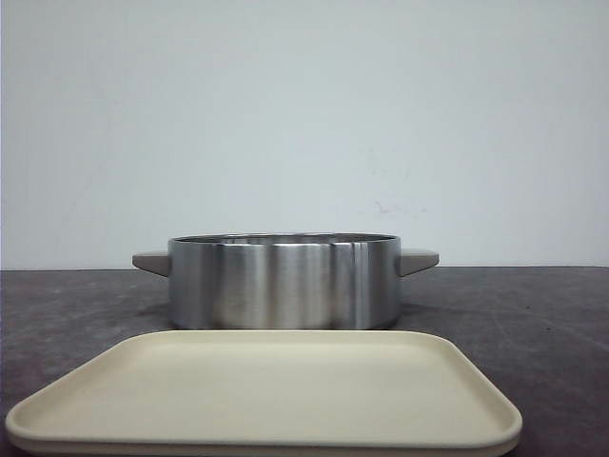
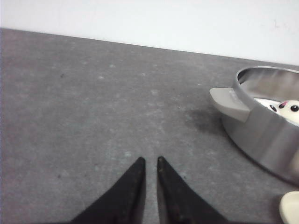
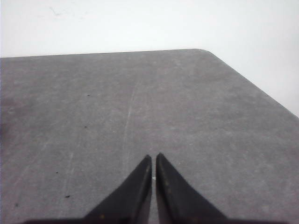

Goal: Steam buns

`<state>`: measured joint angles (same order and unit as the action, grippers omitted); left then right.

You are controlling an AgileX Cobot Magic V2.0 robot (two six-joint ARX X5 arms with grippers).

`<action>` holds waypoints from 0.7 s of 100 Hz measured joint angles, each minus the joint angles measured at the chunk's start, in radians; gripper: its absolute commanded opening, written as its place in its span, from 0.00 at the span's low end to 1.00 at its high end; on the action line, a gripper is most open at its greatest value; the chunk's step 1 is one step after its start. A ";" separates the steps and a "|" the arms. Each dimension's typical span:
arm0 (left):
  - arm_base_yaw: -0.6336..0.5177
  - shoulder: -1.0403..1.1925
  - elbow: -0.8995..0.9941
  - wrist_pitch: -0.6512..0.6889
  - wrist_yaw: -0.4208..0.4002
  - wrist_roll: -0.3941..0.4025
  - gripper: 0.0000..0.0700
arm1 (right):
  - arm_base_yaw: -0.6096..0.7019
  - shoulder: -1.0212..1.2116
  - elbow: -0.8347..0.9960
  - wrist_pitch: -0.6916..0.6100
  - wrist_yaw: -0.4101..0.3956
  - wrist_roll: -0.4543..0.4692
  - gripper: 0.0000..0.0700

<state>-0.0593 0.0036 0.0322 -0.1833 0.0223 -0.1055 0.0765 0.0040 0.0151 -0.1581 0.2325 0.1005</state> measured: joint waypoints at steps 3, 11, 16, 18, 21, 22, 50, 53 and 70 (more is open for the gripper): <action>0.000 0.000 0.000 0.000 0.000 0.010 0.00 | 0.000 0.000 0.000 0.000 0.000 0.000 0.01; 0.000 0.000 0.000 0.000 0.000 0.030 0.00 | 0.000 0.000 0.000 0.000 0.000 0.000 0.01; 0.000 0.000 0.000 0.000 0.000 0.038 0.00 | 0.000 0.000 0.000 0.000 0.000 0.000 0.01; 0.000 0.000 0.000 0.000 0.000 0.040 0.00 | 0.000 0.000 0.000 0.000 0.000 0.000 0.01; 0.000 0.000 0.000 0.000 0.000 0.041 0.00 | 0.000 0.000 0.000 0.000 0.000 0.000 0.01; 0.000 0.000 0.000 0.000 0.000 0.042 0.00 | 0.000 0.000 0.000 0.000 0.000 0.000 0.01; 0.000 0.000 0.000 0.000 0.000 0.043 0.00 | 0.000 0.000 0.000 0.000 0.000 0.000 0.01; 0.000 0.000 0.000 0.000 0.000 0.044 0.00 | 0.000 0.000 0.000 0.000 0.000 0.000 0.01; 0.000 0.000 0.000 0.000 0.000 0.044 0.00 | 0.000 0.000 0.000 0.000 0.000 0.000 0.01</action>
<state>-0.0593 0.0036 0.0322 -0.1829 0.0223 -0.0616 0.0765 0.0040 0.0151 -0.1581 0.2325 0.1005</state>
